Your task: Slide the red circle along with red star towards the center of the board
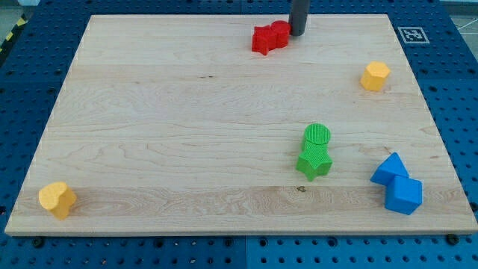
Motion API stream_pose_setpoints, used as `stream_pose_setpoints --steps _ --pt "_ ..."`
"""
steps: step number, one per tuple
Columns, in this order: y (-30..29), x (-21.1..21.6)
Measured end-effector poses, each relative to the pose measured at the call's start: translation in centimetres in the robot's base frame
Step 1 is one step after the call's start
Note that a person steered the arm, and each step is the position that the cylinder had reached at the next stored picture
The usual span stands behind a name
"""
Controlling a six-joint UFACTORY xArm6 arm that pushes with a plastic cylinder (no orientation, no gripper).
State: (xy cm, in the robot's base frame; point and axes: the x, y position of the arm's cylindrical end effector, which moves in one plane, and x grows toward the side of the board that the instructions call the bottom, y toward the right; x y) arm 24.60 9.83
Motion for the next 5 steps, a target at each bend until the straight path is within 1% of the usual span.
stream_pose_setpoints --steps 5 --pt "-6.9 0.8"
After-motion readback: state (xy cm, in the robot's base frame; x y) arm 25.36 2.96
